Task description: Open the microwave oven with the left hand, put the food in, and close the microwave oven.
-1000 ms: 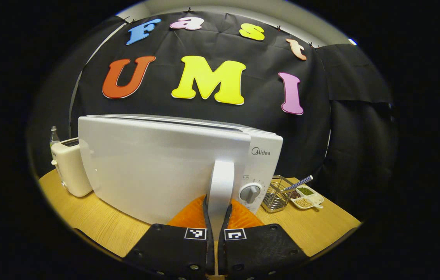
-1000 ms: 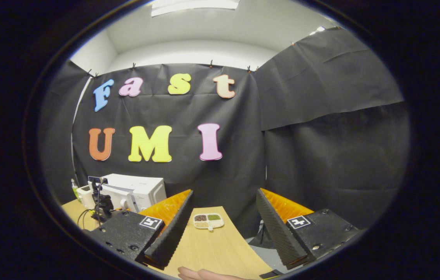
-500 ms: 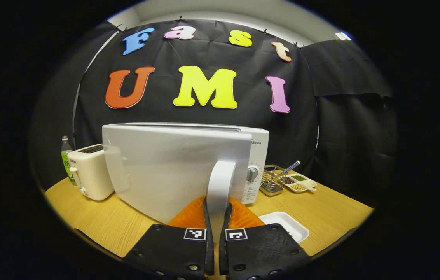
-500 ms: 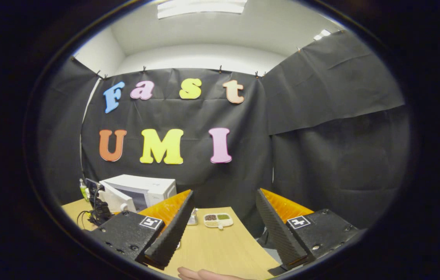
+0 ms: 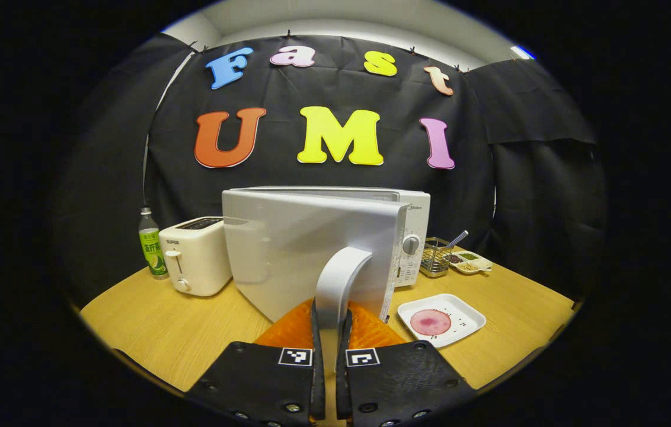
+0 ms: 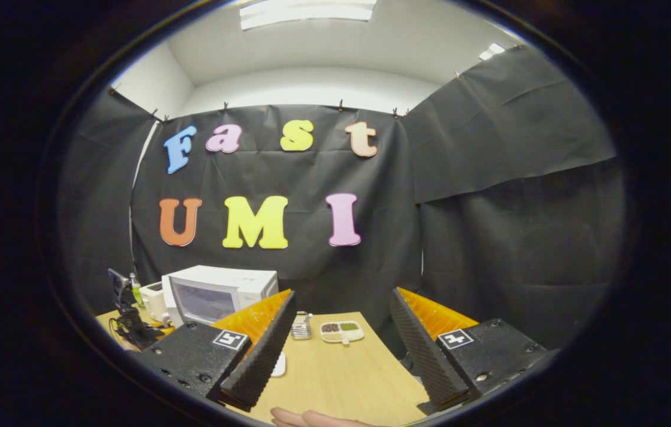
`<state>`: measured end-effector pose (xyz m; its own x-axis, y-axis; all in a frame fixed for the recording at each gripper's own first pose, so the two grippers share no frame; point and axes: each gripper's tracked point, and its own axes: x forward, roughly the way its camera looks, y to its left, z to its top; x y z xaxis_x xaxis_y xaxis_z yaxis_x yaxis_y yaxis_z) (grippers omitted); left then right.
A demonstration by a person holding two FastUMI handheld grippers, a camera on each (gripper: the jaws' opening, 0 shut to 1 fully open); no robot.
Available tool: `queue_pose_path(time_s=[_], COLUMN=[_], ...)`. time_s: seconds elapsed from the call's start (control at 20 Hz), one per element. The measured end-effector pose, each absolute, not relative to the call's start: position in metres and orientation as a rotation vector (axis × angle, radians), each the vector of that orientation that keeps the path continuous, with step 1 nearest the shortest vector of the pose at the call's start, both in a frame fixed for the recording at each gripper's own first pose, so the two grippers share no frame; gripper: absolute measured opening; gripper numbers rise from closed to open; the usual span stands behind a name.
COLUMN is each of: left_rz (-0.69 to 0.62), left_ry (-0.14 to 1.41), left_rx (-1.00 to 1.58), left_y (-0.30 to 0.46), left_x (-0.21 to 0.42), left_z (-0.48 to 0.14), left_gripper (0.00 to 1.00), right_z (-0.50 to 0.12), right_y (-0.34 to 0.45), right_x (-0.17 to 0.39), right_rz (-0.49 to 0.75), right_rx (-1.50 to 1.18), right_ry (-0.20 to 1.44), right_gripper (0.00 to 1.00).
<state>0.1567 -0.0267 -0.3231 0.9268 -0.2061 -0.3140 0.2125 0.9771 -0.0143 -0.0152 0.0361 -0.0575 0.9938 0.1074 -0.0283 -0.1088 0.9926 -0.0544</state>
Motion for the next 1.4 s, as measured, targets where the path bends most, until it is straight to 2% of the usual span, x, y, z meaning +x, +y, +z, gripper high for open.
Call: queue_pose_path(time_s=[0.05, 0.1, 0.25, 0.3, 0.35, 0.4, 0.45, 0.5, 0.55, 0.6, 0.65, 0.7, 0.75, 0.8, 0.85, 0.9, 0.95, 1.0, 1.2, 1.25, 1.4], left_rz=[-0.196, -0.180, -0.126, -0.109, -0.088, -0.073, -0.053, -0.046, -0.021, 0.000, 0.003, 0.013, 0.031, 0.050, 0.069, 0.081, 0.088, 0.101, 0.129, 0.113, 0.122], left_ry=[0.314, 0.312, 0.311, 0.317, 0.323, 0.337, 0.355, 0.343, 0.346, 0.324, 0.308, 0.298, 0.292, 0.280, 0.267, 0.261, 0.262, 0.257, 0.180, 0.166, 0.137], left_rx=[0.011, 0.012, 0.018, 0.013, 0.005, -0.006, -0.012, -0.021, -0.018, -0.009, -0.002, 0.004, 0.017, 0.029, 0.035, 0.033, 0.026, 0.016, -0.018, -0.036, -0.060], left_y=[-0.013, 0.000, 0.044, 0.059, 0.076, 0.090, 0.105, 0.117, 0.132, 0.146, 0.155, 0.161, 0.168, 0.173, 0.178, 0.180, 0.179, 0.178, 0.163, 0.153, 0.139], left_x=[0.151, 0.145, 0.133, 0.130, 0.126, 0.124, 0.121, 0.117, 0.113, 0.106, 0.098, 0.090, 0.084, 0.079, 0.075, 0.070, 0.064, 0.058, 0.049, 0.047, 0.050], left_z=[-0.322, -0.321, -0.320, -0.319, -0.318, -0.319, -0.321, -0.316, -0.315, -0.308, -0.297, -0.291, -0.286, -0.277, -0.268, -0.258, -0.250, -0.240, -0.189, -0.178, -0.150], left_gripper=[0.06, 0.08, 0.08, 0.08, 0.07, 0.08, 0.00, 0.11, 0.14, 0.09, 0.21, 0.52, 0.64, 0.94, 0.96, 0.95, 0.93, 0.93, 0.93, 0.94, 0.93], right_z=[-0.061, -0.064, -0.074, -0.077, -0.080, -0.083, -0.085, -0.089, -0.093, -0.097, -0.103, -0.108, -0.115, -0.123, -0.131, -0.140, -0.150, -0.161, -0.211, -0.224, -0.276], right_y=[0.040, 0.046, 0.067, 0.074, 0.080, 0.087, 0.093, 0.099, 0.105, 0.110, 0.115, 0.122, 0.126, 0.130, 0.134, 0.138, 0.142, 0.144, 0.155, 0.157, 0.160], right_x=[-0.015, -0.014, -0.013, -0.013, -0.012, -0.010, -0.009, -0.005, 0.000, 0.004, 0.011, 0.019, 0.027, 0.037, 0.048, 0.059, 0.070, 0.083, 0.122, 0.130, 0.156], right_rz=[0.115, 0.124, 0.158, 0.172, 0.183, 0.192, 0.198, 0.204, 0.210, 0.214, 0.222, 0.232, 0.239, 0.243, 0.249, 0.256, 0.261, 0.265, 0.314, 0.331, 0.380], right_rx=[-0.056, -0.057, -0.065, -0.072, -0.078, -0.086, -0.095, -0.104, -0.114, -0.122, -0.131, -0.139, -0.147, -0.156, -0.167, -0.182, -0.199, -0.214, -0.282, -0.301, -0.342], right_ry=[0.034, 0.041, 0.064, 0.072, 0.079, 0.083, 0.087, 0.091, 0.098, 0.109, 0.125, 0.143, 0.165, 0.190, 0.218, 0.248, 0.281, 0.316, 0.488, 0.535, 0.713], right_gripper=[1.00, 0.94, 0.94, 1.00, 1.00, 0.94, 0.94, 0.94, 0.94, 0.94, 0.94, 0.94, 1.00, 1.00, 1.00, 0.94, 0.94, 1.00, 1.00, 0.96, 0.98])
